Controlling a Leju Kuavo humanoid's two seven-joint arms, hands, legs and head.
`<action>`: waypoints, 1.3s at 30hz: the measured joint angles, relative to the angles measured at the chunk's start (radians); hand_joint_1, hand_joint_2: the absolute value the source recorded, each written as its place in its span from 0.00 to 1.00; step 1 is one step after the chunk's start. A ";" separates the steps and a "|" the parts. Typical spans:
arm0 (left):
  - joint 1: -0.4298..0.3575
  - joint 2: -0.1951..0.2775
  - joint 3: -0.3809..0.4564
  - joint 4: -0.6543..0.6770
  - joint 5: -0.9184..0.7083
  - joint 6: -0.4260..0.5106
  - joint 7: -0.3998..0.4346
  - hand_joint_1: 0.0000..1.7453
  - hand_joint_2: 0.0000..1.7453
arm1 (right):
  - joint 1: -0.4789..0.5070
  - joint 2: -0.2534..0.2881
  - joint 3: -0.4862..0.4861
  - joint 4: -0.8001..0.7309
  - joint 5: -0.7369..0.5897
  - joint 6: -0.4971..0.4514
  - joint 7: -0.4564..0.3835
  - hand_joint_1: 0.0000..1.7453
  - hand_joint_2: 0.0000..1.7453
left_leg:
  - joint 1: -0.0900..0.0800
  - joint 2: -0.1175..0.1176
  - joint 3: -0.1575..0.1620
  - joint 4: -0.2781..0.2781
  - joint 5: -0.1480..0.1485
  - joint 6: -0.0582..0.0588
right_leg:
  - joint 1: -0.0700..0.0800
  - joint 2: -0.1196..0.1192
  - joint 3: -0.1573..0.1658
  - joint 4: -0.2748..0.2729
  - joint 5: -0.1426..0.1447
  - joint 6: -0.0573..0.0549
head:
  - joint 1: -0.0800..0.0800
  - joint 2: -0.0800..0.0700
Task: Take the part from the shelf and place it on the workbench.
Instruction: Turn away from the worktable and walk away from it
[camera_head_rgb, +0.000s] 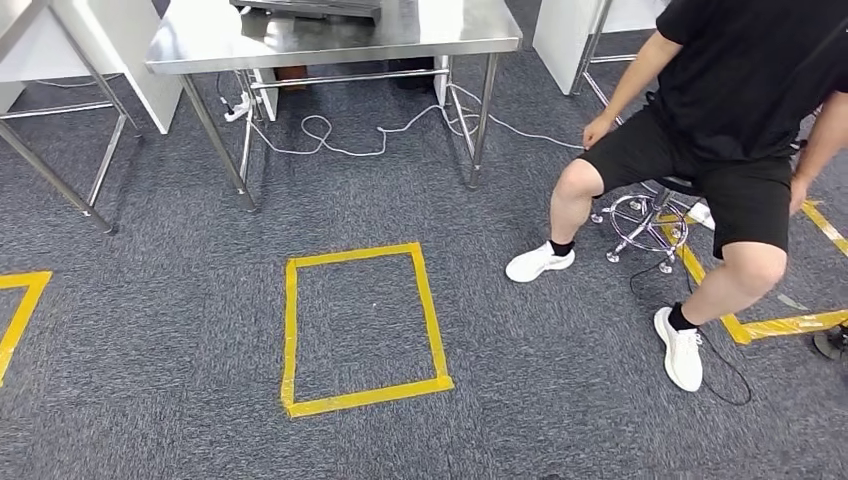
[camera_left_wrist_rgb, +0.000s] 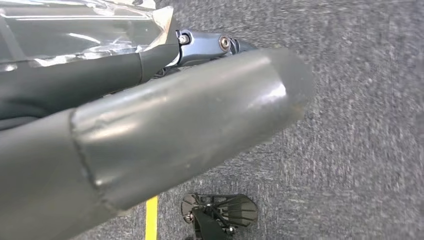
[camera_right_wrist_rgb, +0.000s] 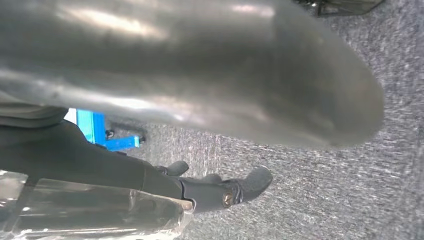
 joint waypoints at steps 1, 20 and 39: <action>-0.001 0.000 0.000 0.000 0.000 0.000 0.001 0.00 0.00 | 0.002 0.001 0.000 0.000 0.000 0.000 0.000 0.00 0.00 | 0.002 0.001 -0.001 0.002 -0.002 -0.005 | -0.005 0.008 -0.002 -0.002 0.004 -0.007 | 0.000 0.000; 0.004 -0.003 0.000 0.001 -0.001 0.017 0.012 0.00 0.00 | -0.004 0.008 0.000 0.001 0.001 0.001 0.008 0.00 0.00 | 0.027 -0.110 -0.003 -0.009 0.010 0.009 | -0.015 0.075 -0.122 0.129 -0.017 0.006 | 0.000 0.000; 0.009 -0.007 0.002 0.004 -0.002 0.019 0.018 0.00 0.00 | 0.002 0.008 0.000 0.001 0.009 0.007 0.011 0.00 0.00 | 0.028 -0.105 -0.126 0.288 -0.136 -0.043 | -0.026 0.072 -0.008 -0.014 0.034 -0.025 | -0.006 0.000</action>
